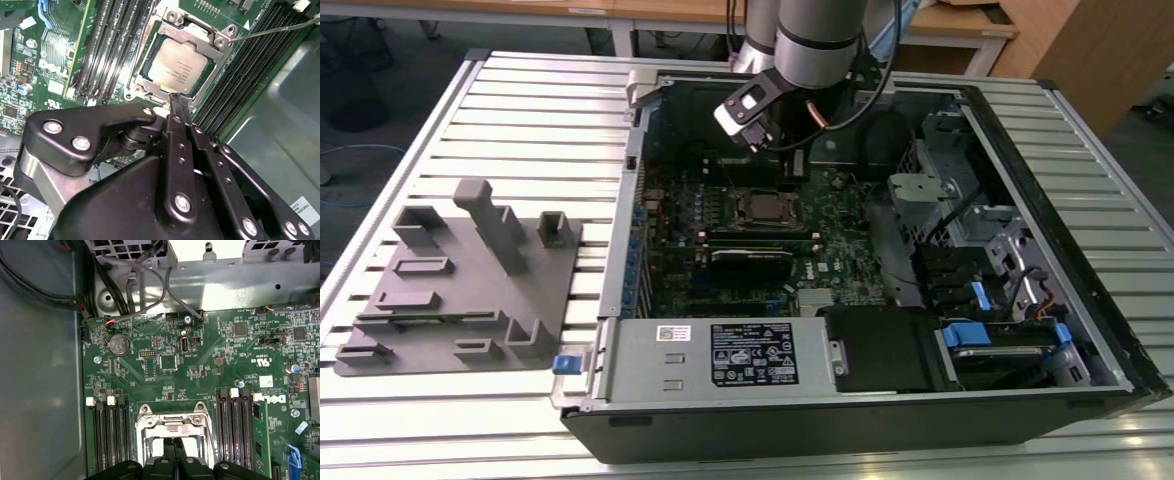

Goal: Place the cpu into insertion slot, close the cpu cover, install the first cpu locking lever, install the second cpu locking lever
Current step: 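Close the cpu cover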

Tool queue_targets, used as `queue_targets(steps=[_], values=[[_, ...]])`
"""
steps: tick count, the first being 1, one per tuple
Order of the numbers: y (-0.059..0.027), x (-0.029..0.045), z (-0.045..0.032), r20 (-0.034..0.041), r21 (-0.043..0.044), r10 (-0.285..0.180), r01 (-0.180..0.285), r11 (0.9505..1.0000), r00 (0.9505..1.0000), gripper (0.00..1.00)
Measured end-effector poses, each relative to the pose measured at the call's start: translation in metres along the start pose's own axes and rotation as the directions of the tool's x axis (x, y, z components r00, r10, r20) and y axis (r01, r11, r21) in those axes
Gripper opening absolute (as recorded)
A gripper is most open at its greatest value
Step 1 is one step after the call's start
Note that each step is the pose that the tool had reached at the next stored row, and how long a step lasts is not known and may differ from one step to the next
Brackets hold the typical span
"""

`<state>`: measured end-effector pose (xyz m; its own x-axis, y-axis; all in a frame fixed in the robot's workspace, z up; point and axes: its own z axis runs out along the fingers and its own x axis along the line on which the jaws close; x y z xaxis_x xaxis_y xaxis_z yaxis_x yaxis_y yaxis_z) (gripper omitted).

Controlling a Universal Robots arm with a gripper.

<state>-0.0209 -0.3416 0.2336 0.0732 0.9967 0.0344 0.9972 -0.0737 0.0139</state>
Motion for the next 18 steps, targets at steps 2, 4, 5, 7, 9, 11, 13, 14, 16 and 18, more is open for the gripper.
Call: queue_targets(steps=[2,4,5,7,9,11,13,14,16,18], values=[[0.0000,0.0000,0.0000,-0.0001,0.0000,0.000,0.000,1.0000,1.0000,0.11],[-0.0012,-0.0001,0.0001,-0.0004,-0.0013,0.000,0.000,1.0000,1.0000,0.11],[-0.0033,-0.0002,0.0002,-0.0005,-0.0029,0.000,0.000,1.0000,1.0000,0.11],[-0.0087,-0.0006,0.0006,-0.0005,-0.0054,0.000,0.000,1.0000,1.0000,0.11],[-0.0155,-0.0012,0.0013,-0.0007,-0.0073,0.000,0.000,1.0000,1.0000,0.11],[-0.0214,-0.0017,0.0021,-0.0007,-0.0083,0.000,0.000,1.0000,1.0000,0.11],[-0.0232,-0.0031,0.0025,0.0002,-0.0085,0.000,0.000,1.0000,1.0000,0.11],[-0.0232,-0.0046,0.0026,0.0006,-0.0085,-0.001,0.001,1.0000,1.0000,0.11],[-0.0232,-0.0079,0.0029,0.0011,-0.0086,0.000,0.000,1.0000,1.0000,0.11],[-0.0233,-0.0091,0.0030,0.0014,-0.0087,0.000,0.000,1.0000,1.0000,0.11]])
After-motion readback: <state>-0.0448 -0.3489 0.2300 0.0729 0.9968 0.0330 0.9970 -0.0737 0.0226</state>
